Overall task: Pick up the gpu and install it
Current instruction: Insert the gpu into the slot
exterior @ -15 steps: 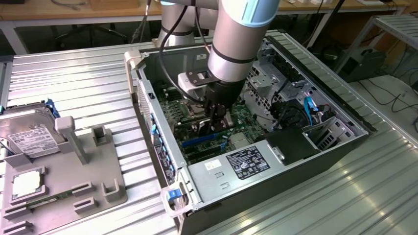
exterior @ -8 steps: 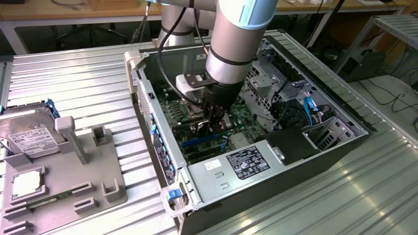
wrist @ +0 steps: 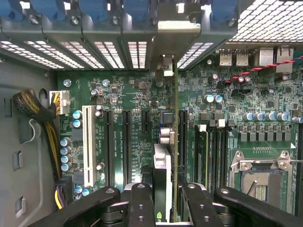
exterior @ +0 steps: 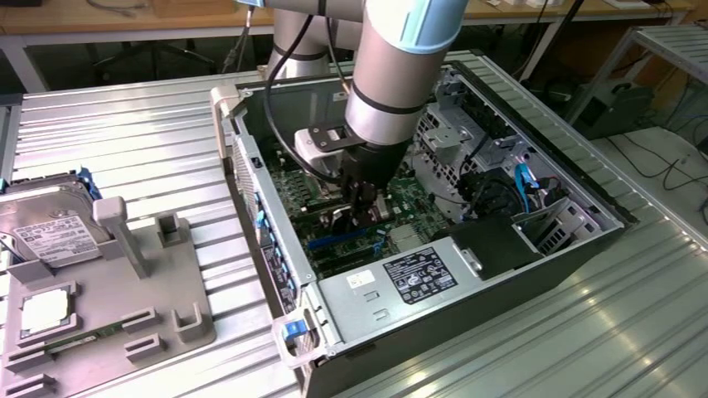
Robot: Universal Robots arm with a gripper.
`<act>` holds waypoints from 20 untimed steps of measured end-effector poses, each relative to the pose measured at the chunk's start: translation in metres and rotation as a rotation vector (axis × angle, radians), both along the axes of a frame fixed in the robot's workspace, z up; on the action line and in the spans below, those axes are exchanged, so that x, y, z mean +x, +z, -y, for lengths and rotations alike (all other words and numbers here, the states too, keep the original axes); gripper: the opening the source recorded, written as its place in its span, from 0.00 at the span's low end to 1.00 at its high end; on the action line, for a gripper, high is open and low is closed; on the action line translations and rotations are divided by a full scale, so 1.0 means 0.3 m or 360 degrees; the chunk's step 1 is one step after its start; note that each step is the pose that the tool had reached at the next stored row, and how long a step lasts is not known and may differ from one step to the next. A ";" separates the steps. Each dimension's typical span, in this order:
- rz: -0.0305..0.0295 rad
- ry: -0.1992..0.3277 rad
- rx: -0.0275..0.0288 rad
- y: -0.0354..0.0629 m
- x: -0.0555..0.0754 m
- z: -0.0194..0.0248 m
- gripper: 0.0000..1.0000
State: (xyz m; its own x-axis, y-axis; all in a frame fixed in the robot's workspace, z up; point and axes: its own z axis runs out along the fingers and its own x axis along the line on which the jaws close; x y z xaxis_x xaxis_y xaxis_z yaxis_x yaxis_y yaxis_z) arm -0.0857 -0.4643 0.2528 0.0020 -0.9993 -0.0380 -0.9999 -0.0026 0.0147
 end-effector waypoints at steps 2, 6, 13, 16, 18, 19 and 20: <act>-0.00002 0.0000 -0.00003 0.000 0.000 0.000 0.29; 0.00000 0.0000 0.00001 -0.003 -0.001 0.000 0.29; 0.00001 0.0000 0.00002 -0.005 -0.002 0.000 0.29; 0.00002 0.0000 0.00003 -0.005 -0.002 -0.001 0.29; 0.00000 0.0000 0.00001 -0.006 -0.002 -0.002 0.29; 0.00000 0.0000 0.00002 -0.006 -0.002 -0.003 0.29; -0.00002 0.0000 -0.00002 -0.006 -0.002 -0.003 0.29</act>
State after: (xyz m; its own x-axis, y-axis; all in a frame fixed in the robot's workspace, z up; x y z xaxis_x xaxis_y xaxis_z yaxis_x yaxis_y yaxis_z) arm -0.0864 -0.4634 0.2510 0.0021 -0.9993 -0.0378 -0.9999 -0.0027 0.0148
